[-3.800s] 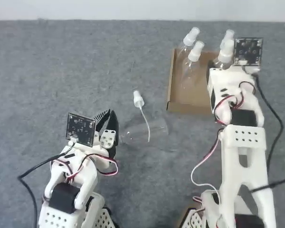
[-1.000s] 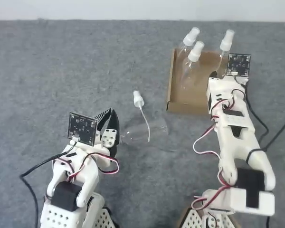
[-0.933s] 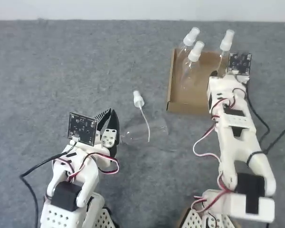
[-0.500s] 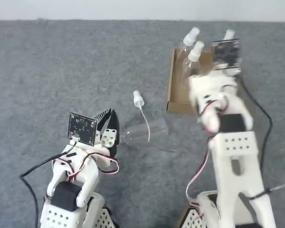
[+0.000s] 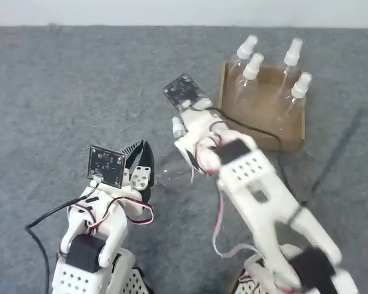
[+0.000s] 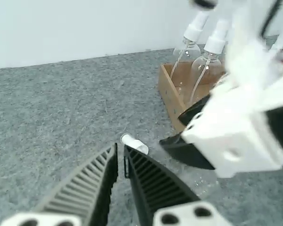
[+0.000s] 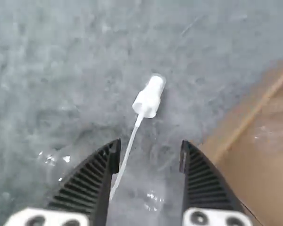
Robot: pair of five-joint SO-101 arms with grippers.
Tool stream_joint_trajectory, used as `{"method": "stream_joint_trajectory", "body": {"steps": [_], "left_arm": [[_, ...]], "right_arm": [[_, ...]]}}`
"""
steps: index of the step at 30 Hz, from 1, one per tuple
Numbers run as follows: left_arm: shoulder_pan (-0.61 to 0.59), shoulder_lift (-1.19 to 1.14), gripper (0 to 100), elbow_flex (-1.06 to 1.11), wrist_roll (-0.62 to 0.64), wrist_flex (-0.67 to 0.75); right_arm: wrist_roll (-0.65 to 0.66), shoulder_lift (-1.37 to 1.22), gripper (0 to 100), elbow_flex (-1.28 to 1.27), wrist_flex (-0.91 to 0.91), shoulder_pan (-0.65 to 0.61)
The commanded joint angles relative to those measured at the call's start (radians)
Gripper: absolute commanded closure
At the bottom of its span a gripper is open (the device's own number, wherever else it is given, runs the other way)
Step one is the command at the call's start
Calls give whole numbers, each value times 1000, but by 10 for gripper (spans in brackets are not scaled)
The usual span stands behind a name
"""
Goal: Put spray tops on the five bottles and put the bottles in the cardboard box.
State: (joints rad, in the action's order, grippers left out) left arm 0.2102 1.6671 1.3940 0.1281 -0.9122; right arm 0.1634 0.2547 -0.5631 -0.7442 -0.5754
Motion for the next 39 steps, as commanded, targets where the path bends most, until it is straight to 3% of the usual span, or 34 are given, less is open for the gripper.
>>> {"method": "stream_joint_trajectory", "body": {"steps": [1,10,17,27,32,39], "left_arm": [[-3,17,989,-13,-3,26],[-3,17,989,-13,-3,26],[-3,17,989,-13,-3,26],[-5,17,989,-13,-3,26],[-5,17,989,-13,-3,26],[-5,18,989,-13,-3,26]], "right_arm": [[21,-117,860,126,31,-15],[14,-275,860,149,-44,-22],[14,-257,863,147,-193,-150],[14,-255,866,150,-186,-159],[20,-240,995,153,-185,-160],[21,-90,983,147,-196,-156]]}}
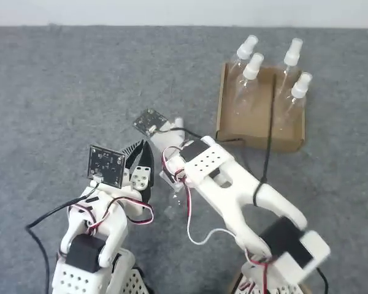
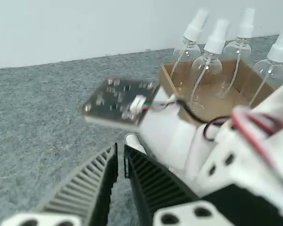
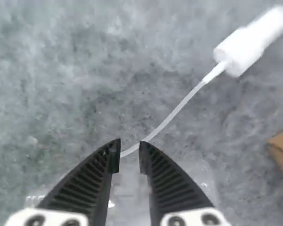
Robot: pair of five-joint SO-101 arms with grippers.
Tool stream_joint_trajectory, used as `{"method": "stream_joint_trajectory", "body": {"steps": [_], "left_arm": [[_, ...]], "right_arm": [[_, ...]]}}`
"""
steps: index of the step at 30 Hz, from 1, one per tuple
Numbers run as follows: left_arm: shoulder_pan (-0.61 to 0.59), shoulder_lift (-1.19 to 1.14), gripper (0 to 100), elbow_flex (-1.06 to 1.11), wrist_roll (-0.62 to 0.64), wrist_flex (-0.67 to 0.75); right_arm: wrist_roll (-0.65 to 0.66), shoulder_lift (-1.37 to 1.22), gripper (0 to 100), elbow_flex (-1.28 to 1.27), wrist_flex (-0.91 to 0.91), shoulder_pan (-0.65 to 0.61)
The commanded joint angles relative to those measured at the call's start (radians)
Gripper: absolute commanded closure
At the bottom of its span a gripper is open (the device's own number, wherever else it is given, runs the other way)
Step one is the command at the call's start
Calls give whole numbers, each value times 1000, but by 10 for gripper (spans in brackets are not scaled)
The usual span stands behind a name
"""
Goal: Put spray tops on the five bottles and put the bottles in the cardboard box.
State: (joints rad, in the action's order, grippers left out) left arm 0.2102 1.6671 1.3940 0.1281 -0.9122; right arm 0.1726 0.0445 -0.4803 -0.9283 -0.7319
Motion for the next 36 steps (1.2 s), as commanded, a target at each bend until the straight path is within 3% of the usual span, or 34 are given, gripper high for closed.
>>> {"method": "stream_joint_trajectory", "body": {"steps": [1,7,13,18,20,24,28,36], "left_arm": [[-5,18,989,-13,-3,26],[-5,18,989,-13,-3,26],[-5,18,989,-13,-3,26],[-6,18,989,-16,-3,26],[-63,18,989,-31,-3,25],[-301,8,989,-162,2,-31],[-330,-52,990,-298,-40,-170],[-466,-520,990,-578,-78,-245]], "right_arm": [[12,139,969,64,-13,1],[20,222,812,66,-147,5],[319,243,697,69,-269,50],[400,239,684,64,-305,54],[408,239,684,64,-302,56],[408,239,684,64,-294,50],[423,237,684,64,-283,22],[537,125,684,66,-219,-42]]}}
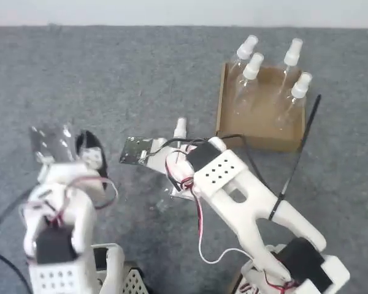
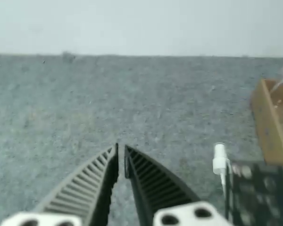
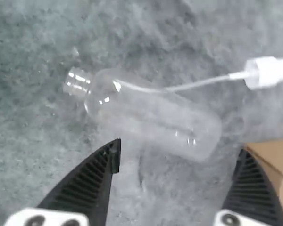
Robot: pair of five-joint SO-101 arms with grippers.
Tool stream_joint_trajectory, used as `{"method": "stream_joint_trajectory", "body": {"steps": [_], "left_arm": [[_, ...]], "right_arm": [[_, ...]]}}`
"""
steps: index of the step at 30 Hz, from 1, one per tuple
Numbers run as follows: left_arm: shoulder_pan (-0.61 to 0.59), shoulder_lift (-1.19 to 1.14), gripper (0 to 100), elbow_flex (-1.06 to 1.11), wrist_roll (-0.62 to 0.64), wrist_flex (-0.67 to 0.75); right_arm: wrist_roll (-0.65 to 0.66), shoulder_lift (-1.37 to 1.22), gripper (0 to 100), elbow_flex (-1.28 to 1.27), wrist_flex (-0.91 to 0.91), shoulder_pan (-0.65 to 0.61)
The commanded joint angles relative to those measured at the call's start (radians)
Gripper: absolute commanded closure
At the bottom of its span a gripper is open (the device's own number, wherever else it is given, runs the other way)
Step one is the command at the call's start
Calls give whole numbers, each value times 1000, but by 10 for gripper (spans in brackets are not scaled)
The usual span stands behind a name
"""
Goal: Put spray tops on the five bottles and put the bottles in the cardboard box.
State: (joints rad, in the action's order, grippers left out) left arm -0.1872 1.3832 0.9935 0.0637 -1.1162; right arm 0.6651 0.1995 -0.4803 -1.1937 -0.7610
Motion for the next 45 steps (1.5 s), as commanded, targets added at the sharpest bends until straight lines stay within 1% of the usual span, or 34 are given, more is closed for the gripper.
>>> {"method": "stream_joint_trajectory", "body": {"steps": [1,4,8,17,24,28,31,35,38,40,42,44,45], "left_arm": [[-81,-284,990,-211,-17,-55],[-92,-404,990,-262,-41,-69],[-92,-497,990,-263,-49,-37],[-91,-529,990,-259,-49,-20],[-92,-529,990,-259,-49,-25],[-92,-529,990,-259,-49,-26],[-92,-529,990,-259,-49,-26],[-92,-529,989,-259,-49,-26],[-87,-529,989,-259,-49,-28],[-80,-531,989,-259,-49,-28],[-48,-531,989,-259,-49,-28],[9,-537,988,-259,-49,-28],[48,-551,988,-259,-49,-28]], "right_arm": [[58,-48,684,66,59,-19],[86,-93,684,66,93,-44],[101,-139,685,64,124,-61],[77,-252,698,64,127,-56],[-97,-255,868,64,117,-58],[-181,-249,937,66,91,-61],[-245,-197,977,66,73,-50],[-341,-54,993,69,-12,-4],[-351,73,993,68,-101,70],[-353,160,993,69,-174,133],[-347,252,993,69,-259,206],[-330,340,994,71,-352,303],[-296,384,994,71,-397,361]]}}
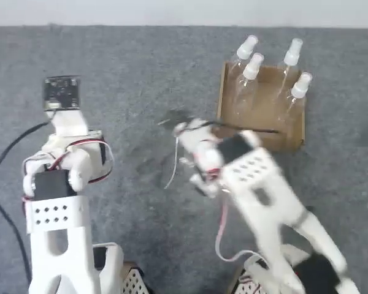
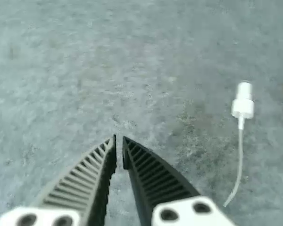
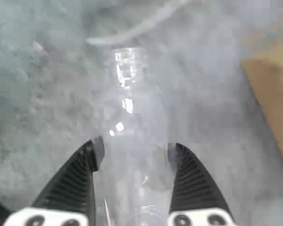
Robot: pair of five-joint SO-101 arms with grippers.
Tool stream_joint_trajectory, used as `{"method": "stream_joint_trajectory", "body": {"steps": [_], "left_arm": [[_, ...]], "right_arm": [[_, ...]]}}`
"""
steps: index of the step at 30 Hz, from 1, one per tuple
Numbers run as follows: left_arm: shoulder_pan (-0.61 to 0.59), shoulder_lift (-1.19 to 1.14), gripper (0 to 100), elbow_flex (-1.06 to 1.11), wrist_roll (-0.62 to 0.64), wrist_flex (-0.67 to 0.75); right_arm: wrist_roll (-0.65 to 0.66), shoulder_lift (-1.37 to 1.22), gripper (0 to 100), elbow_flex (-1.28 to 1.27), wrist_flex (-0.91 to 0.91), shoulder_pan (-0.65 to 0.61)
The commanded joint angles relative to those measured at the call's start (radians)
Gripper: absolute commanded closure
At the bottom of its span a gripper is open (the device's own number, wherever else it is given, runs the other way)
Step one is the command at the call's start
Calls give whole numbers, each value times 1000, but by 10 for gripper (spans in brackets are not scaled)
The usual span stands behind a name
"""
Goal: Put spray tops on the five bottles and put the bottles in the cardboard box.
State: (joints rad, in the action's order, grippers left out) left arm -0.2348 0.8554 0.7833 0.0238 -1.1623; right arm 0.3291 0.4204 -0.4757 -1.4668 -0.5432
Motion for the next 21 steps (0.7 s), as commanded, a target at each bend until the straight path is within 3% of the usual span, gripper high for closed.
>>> {"method": "stream_joint_trajectory", "body": {"steps": [1,8,12,16,21], "left_arm": [[138,-48,988,-56,-11,18],[348,-445,987,-291,-20,21],[394,-694,985,-504,-25,20],[405,-911,900,-691,-25,20],[428,-1106,835,-863,-23,25]], "right_arm": [[77,206,994,66,-157,206],[350,338,994,63,-177,760],[434,243,994,58,-22,1023],[436,62,994,58,163,1165],[437,-177,993,58,323,1205]]}}
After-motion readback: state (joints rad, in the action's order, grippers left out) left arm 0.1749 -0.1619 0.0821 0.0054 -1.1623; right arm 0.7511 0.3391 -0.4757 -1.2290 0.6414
